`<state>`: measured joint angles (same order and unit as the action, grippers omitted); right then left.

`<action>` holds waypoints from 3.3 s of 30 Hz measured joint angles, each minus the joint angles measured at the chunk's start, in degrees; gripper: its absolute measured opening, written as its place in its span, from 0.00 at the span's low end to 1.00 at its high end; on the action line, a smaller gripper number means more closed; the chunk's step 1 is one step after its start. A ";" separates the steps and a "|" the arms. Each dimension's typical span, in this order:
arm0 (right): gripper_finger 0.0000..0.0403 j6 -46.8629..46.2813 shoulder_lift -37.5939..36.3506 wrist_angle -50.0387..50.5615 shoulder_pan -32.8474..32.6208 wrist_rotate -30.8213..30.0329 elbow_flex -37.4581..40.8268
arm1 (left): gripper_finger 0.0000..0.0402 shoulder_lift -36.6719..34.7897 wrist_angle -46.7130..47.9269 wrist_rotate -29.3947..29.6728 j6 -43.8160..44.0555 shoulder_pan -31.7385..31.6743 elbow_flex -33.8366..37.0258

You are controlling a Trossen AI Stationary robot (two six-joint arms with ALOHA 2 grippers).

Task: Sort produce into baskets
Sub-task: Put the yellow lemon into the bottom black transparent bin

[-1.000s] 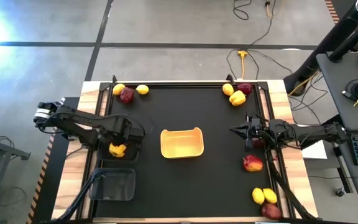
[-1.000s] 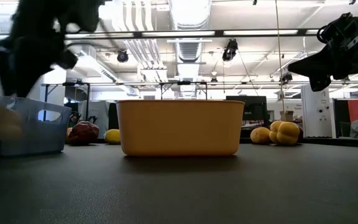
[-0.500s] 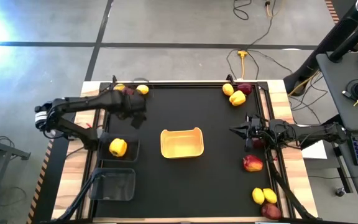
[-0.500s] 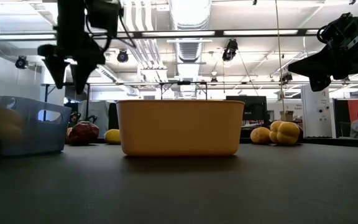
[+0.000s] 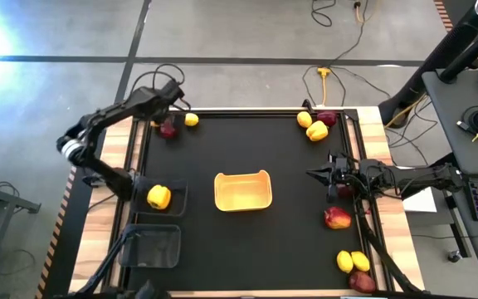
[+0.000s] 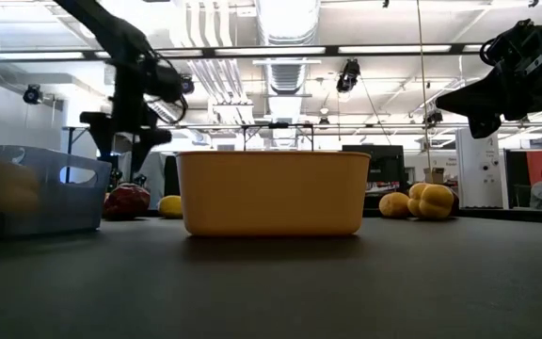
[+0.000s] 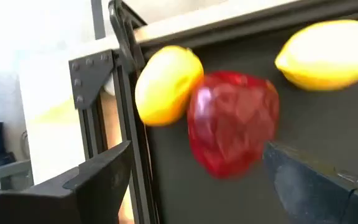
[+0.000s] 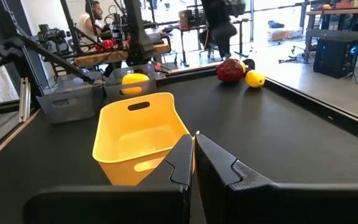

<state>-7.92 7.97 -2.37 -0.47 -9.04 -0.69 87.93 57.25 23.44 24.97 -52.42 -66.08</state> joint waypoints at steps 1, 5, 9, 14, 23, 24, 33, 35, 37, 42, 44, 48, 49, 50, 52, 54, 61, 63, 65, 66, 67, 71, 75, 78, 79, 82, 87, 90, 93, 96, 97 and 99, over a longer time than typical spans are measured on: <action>0.02 0.00 0.00 0.02 0.02 0.00 0.00 | 0.84 1.81 0.22 0.01 -0.71 -0.68 -1.39; 0.02 -0.01 0.00 0.01 0.01 0.00 0.00 | 0.83 9.67 3.27 0.94 -3.49 -3.00 -9.25; 0.02 0.00 0.00 0.02 0.02 0.00 0.00 | 0.82 16.53 10.21 4.77 -6.22 -5.71 -19.18; 0.02 0.00 0.00 0.01 0.02 0.01 -0.01 | 0.81 23.96 21.80 4.45 -6.84 -9.67 -27.46; 0.02 0.00 0.00 0.00 0.02 0.00 -0.02 | 0.81 32.04 27.26 2.58 -11.09 -10.19 -28.91; 0.02 -0.01 0.00 0.02 0.02 0.02 0.00 | 0.81 32.86 27.22 2.58 -11.43 -10.35 -28.87; 0.02 0.00 0.00 0.02 0.02 0.02 0.00 | 0.81 36.01 27.39 -3.58 -15.65 -10.20 -28.59; 0.02 0.00 0.00 0.01 0.01 0.01 0.00 | 0.81 36.01 27.18 -3.69 -16.28 -10.21 -28.52; 0.02 0.00 0.00 0.01 0.01 0.01 -0.01 | 0.81 36.01 26.60 -3.63 -16.48 -10.27 -28.42; 0.02 -0.01 0.00 0.01 0.01 0.02 0.00 | 0.81 36.01 24.78 -1.95 -17.24 -11.14 -28.28; 0.02 0.00 0.00 0.00 0.00 0.00 0.00 | 0.81 36.01 24.15 -2.13 -17.89 -11.67 -28.28; 0.02 -0.02 0.00 0.01 0.02 0.02 0.00 | 0.81 36.01 22.50 -3.80 -22.77 -11.70 -28.28; 0.02 -0.02 0.00 0.01 0.01 0.02 0.00 | 0.81 36.01 21.86 -3.88 -24.00 -11.63 -28.26; 0.02 -0.01 0.00 0.00 0.01 0.02 -0.01 | 0.81 36.01 21.17 -4.04 -25.23 -11.61 -28.26; 0.02 0.00 0.00 0.02 0.02 0.00 -0.02 | 0.81 36.01 20.06 -4.19 -27.12 -11.62 -28.26; 0.02 -0.02 0.00 0.00 0.01 0.00 -0.01 | 0.81 36.01 19.51 -4.85 -28.50 -11.63 -28.26; 0.02 0.00 0.00 0.00 0.02 0.01 0.00 | 0.71 36.01 19.68 -4.61 -29.18 -11.65 -28.20; 0.02 0.00 0.00 0.01 0.02 0.01 -0.01 | 0.66 36.01 19.63 -2.73 -29.11 -11.66 -28.19; 0.02 -0.02 0.00 0.00 0.02 0.02 -0.02 | 0.59 36.01 19.75 -1.49 -28.96 -11.68 -28.18; 0.02 -0.02 0.00 0.00 0.02 0.00 0.00 | 0.56 36.01 19.93 -1.51 -28.94 -11.72 -28.18; 0.02 0.00 0.00 0.01 0.02 0.00 0.00 | 0.53 36.01 20.33 -1.49 -28.90 -11.72 -28.19; 0.02 -0.01 0.00 0.01 0.02 0.02 0.00 | 0.45 35.23 22.79 -1.49 -27.95 -11.31 -28.17; 0.02 -0.02 0.00 0.00 0.02 0.02 0.00 | 0.44 31.63 23.92 -1.49 -26.84 -10.30 -28.28; 0.02 -0.01 0.00 0.01 0.01 0.02 -0.01 | 0.44 27.65 25.02 -1.75 -26.80 -8.41 -28.28; 0.02 -0.01 0.00 0.00 0.00 0.01 0.00 | 0.44 26.04 25.68 -2.22 -26.78 -7.52 -28.28; 0.02 0.00 0.00 0.00 0.02 0.02 0.00 | 0.44 20.38 26.80 -4.92 -25.30 -3.73 -28.19; 0.02 -0.02 -0.01 0.00 0.00 0.00 0.00 | 0.44 9.40 27.59 -10.73 -17.93 7.16 -25.26; 0.02 0.00 -0.02 0.02 0.02 0.00 0.00 | 0.44 2.93 28.10 -12.07 -9.58 16.32 -21.15; 0.02 0.00 0.00 0.00 0.02 0.00 0.00 | 0.44 -3.04 28.49 -12.60 -1.52 28.04 -15.70; 0.02 -0.01 -0.01 0.01 0.00 0.01 -0.01 | 0.45 -8.34 28.39 -16.36 6.31 41.24 -10.09; 0.02 -0.01 -0.01 0.00 0.00 0.01 -0.01 | 0.45 -10.04 27.98 -17.97 9.08 46.07 -8.38; 0.02 -0.01 0.00 0.01 0.02 0.01 0.00 | 0.46 -12.96 26.79 -20.84 17.41 55.90 -5.89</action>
<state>-7.93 7.96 -2.36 -0.45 -9.03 -0.69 74.97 84.04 2.60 42.38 3.49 -71.97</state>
